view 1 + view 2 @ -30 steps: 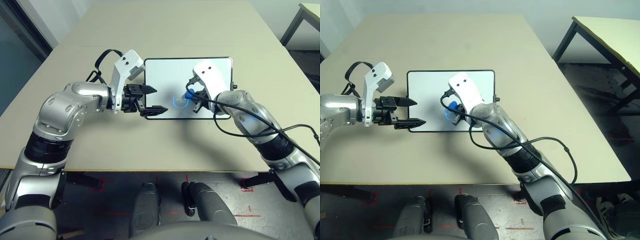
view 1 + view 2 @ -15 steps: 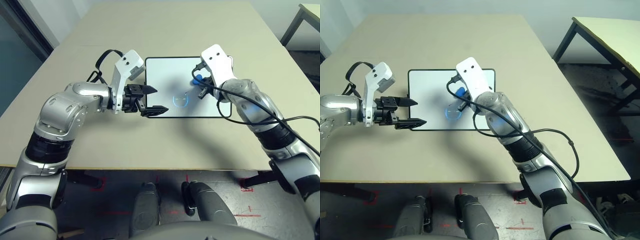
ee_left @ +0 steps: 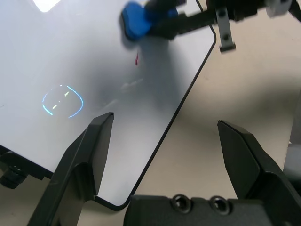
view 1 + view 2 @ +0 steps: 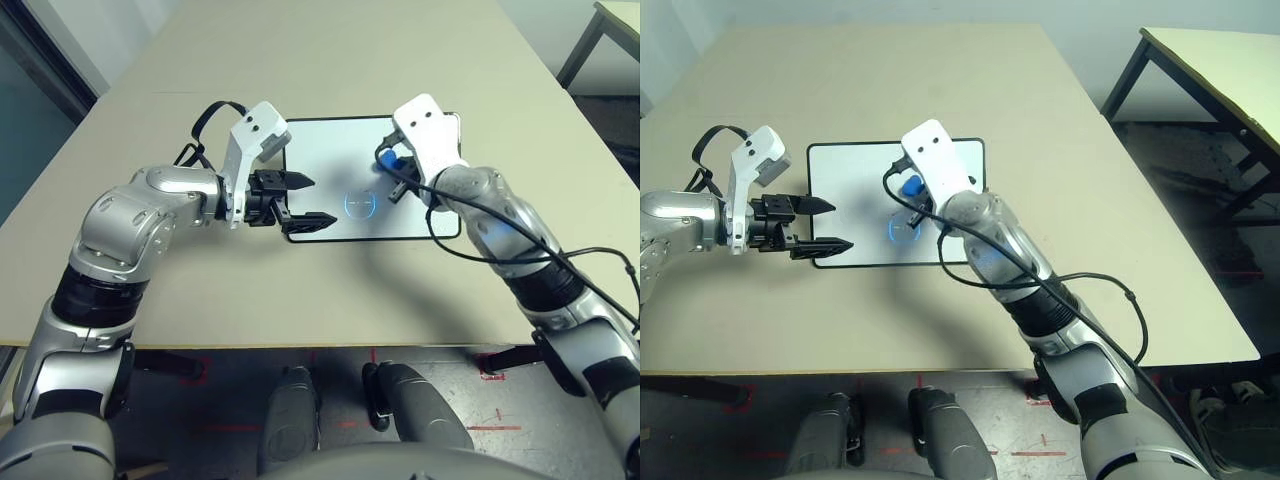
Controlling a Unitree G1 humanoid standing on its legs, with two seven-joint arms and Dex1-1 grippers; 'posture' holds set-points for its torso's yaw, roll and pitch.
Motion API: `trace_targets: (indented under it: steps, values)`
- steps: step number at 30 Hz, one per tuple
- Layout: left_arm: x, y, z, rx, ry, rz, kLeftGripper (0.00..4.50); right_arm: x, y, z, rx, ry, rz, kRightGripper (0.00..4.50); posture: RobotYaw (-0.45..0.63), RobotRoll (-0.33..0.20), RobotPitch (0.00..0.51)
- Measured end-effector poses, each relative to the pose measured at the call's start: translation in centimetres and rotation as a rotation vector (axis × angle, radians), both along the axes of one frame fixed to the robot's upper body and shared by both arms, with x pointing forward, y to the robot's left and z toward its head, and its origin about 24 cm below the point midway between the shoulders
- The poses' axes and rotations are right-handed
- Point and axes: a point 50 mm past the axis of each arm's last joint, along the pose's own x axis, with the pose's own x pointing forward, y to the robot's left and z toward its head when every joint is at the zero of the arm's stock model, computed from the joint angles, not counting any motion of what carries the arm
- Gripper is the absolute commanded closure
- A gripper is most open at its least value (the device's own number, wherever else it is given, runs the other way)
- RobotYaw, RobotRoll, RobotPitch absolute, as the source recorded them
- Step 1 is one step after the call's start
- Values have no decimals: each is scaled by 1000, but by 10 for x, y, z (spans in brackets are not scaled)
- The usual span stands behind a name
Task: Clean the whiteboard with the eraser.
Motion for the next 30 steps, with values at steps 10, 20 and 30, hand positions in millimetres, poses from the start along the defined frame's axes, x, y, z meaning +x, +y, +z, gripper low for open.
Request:
trace_targets:
  steps: [10,20,30]
  values:
    - [0,0,0,0,1,-7,0,-6,6,-11,-28,68,52,3901,-31,0,135]
    - [0,0,0,-2,1,-9,0,-1,13,-12,21,67,53,3901,-34,0,142]
    - [0,-1,0,-7,2,-12,0,6,28,-7,76,37,84,3901,-28,0,142]
